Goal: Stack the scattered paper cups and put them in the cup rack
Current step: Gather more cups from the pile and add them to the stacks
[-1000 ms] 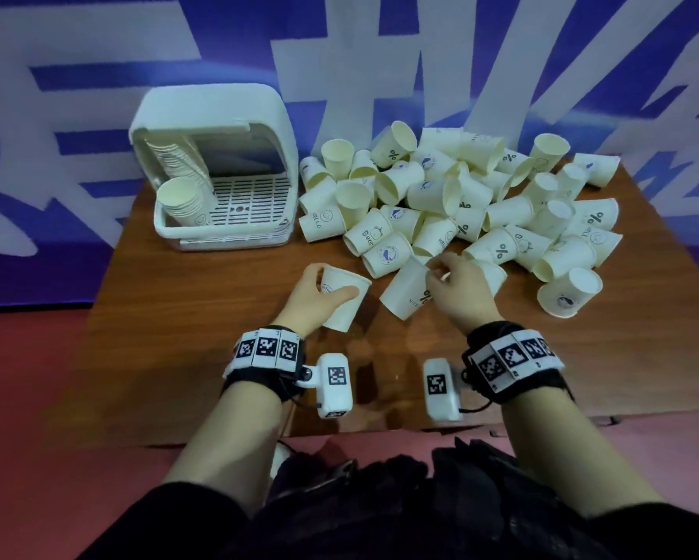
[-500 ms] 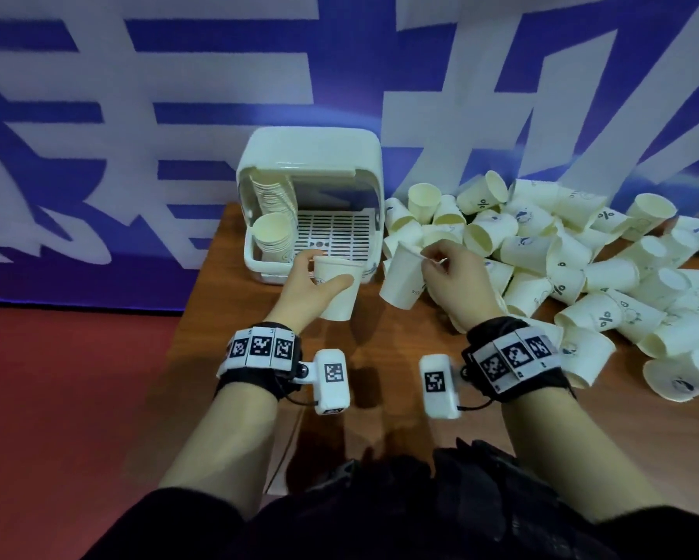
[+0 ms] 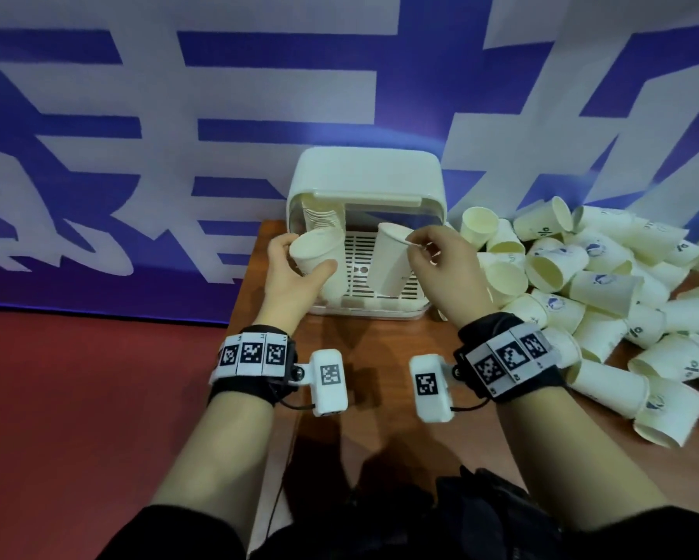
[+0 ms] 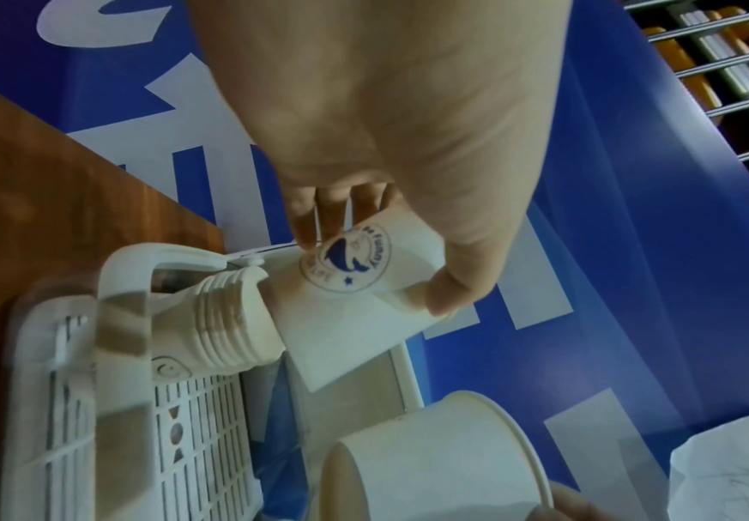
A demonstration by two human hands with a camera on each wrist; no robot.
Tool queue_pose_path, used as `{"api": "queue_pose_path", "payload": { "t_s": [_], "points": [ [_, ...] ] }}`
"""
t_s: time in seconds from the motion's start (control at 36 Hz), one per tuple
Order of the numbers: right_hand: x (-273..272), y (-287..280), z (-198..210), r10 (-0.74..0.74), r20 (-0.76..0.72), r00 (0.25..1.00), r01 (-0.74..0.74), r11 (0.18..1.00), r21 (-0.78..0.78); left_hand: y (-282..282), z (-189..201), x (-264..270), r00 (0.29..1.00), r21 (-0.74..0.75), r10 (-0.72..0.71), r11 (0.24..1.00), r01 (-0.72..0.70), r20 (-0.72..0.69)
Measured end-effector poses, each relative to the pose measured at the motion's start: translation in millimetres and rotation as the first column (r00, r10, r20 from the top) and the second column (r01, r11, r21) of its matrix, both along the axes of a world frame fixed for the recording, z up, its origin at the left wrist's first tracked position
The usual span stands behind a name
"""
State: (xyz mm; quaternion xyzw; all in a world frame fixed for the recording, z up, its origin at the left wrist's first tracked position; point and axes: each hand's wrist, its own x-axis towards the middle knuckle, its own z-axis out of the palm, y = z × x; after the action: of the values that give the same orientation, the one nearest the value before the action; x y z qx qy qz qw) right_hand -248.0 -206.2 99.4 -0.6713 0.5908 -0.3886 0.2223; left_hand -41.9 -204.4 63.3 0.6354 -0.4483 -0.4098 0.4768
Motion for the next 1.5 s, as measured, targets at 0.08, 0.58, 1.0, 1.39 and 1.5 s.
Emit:
{"api": "queue_pose_path", "payload": {
  "t_s": [0.08,0.58,1.0,1.39,1.5],
  "points": [
    [10,-10,1,-0.011,0.024,1.0,0.012,0.998,-0.058,-13,0,10,0.998,-0.029,-0.044,0.999,0.043,-0.037],
    [58,-41,0,0.044,0.092,0.995,-0.001,0.907,-0.421,-50,-24,33,0.994,-0.111,-0.064,0.991,0.073,0.085],
    [75,-46,-33,0.183,-0.006,0.983,-0.172,0.912,-0.374,-59,-54,27,0.991,-0.074,-0.122,0.989,0.126,0.056],
    [79,-57,-66,0.307,-0.184,0.934,-0.342,0.917,-0.204,-60,-75,34,0.982,0.095,-0.127,0.989,0.115,0.141],
    [79,-59,-72,0.33,-0.223,0.917,-0.37,0.914,-0.169,-62,-80,38,0.969,0.064,-0.122,0.992,0.111,0.215]
  ]
}}
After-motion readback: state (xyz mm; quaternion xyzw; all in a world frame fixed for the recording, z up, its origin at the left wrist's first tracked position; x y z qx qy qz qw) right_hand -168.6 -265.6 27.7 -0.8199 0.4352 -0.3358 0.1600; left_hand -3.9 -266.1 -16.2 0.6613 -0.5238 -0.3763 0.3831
